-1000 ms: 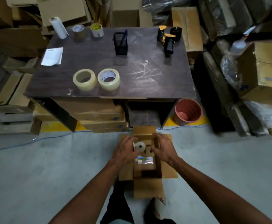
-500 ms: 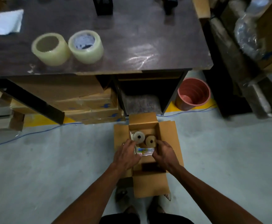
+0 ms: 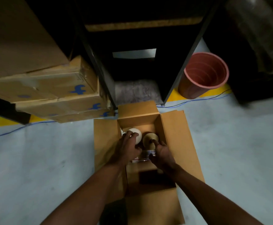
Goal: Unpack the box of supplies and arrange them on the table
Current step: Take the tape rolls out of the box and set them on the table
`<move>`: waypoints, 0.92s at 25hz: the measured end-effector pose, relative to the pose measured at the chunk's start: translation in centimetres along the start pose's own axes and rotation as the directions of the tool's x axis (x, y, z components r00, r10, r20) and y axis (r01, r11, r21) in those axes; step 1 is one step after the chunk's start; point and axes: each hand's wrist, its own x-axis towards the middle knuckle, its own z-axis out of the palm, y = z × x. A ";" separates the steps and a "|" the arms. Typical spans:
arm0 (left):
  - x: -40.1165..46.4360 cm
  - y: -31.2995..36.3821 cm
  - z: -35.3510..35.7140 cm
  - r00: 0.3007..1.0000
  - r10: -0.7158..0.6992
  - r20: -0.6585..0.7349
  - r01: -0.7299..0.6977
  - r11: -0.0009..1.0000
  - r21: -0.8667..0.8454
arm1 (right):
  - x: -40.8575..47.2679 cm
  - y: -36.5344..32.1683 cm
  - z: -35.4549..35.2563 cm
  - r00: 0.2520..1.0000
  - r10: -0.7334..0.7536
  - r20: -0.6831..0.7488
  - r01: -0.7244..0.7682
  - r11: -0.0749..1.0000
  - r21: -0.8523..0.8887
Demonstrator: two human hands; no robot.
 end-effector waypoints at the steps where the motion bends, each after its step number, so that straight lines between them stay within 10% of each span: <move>1: 1.8 -0.6 1.4 1.000 -0.014 0.009 0.014 1.000 0.002 | 1.3 -0.1 0.4 1.000 -0.009 0.021 0.010 0.999 -0.037; 23: 15.0 -6.7 11.5 0.989 0.103 0.105 -0.143 0.850 0.507 | 15.1 3.9 8.7 0.994 -0.112 0.013 0.095 0.767 -0.635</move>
